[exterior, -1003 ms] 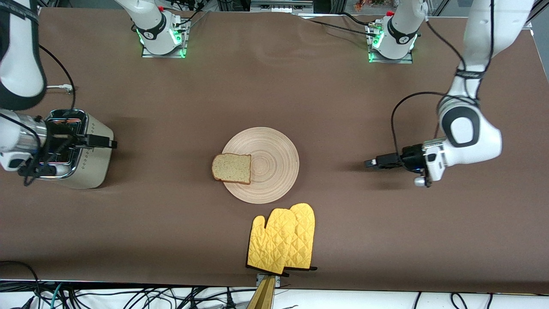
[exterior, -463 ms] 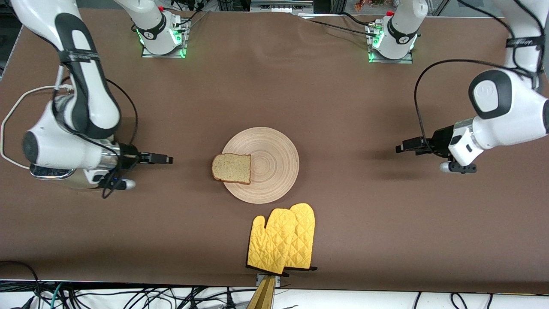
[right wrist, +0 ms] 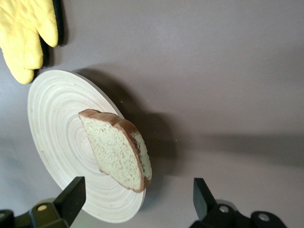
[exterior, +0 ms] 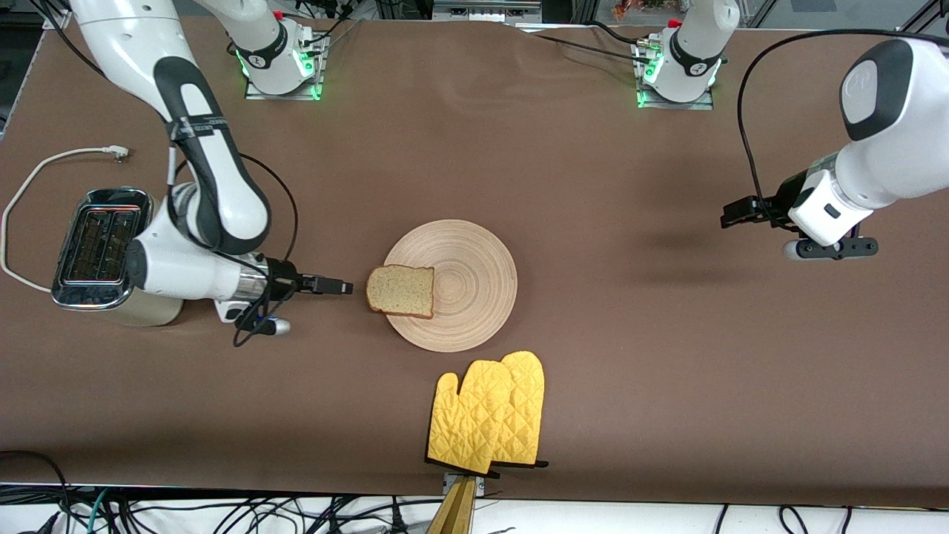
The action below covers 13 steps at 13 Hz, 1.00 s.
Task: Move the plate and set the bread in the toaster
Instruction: 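Grasp the bread slice's edge with the right gripper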
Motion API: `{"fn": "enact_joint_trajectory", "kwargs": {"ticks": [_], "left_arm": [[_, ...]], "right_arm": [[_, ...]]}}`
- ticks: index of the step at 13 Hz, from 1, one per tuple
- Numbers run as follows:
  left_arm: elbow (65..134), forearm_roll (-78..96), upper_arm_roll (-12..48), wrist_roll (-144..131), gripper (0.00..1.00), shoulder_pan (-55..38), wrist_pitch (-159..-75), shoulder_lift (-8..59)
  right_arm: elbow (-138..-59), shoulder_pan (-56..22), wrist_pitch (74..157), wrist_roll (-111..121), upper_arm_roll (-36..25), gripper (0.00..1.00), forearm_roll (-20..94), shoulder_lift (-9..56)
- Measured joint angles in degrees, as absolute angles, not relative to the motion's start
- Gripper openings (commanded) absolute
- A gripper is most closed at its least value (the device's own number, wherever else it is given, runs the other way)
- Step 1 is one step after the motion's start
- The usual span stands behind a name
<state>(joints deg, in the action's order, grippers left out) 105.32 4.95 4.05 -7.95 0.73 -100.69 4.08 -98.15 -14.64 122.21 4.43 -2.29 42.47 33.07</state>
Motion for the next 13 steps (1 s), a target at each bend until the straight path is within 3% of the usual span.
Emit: {"fn": "enact_joint_trajectory", "kwargs": {"ticks": [9, 10, 11, 13], "left_arm": [[88.75, 2.37, 2.55, -10.53, 1.0, 0.6, -85.35, 4.21], [88.2, 2.37, 2.42, -10.53, 1.0, 0.55, -85.06, 4.23], [88.03, 2.37, 2.38, -10.53, 1.0, 0.49, -85.02, 4.29], [87.92, 2.37, 2.27, -10.53, 1.0, 0.31, -85.01, 4.43]], "right_arm": [[-98.14, -17.0, 127.07, 12.91, -2.24, 1.0, 54.82, 38.85], [-98.13, -17.0, 127.13, 13.44, -2.24, 0.95, 55.18, 39.27], [-98.13, -17.0, 127.15, 13.68, -2.25, 0.71, 55.28, 39.52], [-98.08, -17.0, 127.15, 13.77, -2.24, 0.42, 55.33, 39.54]]}}
